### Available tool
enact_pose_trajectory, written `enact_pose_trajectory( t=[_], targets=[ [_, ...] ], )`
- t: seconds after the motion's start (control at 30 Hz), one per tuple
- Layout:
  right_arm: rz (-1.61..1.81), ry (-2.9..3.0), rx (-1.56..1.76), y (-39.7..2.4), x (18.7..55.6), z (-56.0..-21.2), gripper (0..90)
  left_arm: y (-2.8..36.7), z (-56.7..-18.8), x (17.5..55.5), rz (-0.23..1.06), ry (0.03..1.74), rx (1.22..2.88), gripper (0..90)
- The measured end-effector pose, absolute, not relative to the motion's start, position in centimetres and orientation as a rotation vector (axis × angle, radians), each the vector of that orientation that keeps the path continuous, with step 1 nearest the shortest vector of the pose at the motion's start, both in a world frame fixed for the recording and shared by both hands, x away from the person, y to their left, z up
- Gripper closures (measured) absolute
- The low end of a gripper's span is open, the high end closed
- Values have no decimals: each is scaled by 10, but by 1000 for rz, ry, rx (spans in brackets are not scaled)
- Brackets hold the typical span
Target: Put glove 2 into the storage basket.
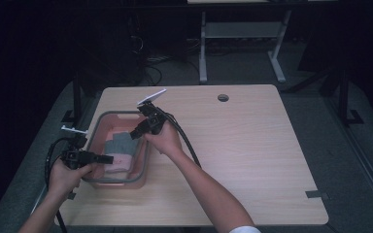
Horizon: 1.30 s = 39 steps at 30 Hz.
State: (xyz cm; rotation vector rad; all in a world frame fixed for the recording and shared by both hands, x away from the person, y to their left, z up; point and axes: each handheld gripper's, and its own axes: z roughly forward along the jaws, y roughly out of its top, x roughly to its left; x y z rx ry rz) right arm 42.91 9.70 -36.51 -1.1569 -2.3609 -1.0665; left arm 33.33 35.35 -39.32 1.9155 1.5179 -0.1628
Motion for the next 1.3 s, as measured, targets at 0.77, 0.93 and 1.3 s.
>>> enact_pose_trajectory(
  t=[0.77,0.93,1.3],
  targets=[
    [-1132,-2352,-1218,50,429,-345,706,364,-365,333,-56,1535,1933,556],
    [-1145,-2341,-1234,38,429,-344,696,358,-359,335,-60,1514,1929,551],
    [-1175,-2327,-1286,5,426,-340,669,330,-338,345,-36,1443,1941,522]
  ],
)
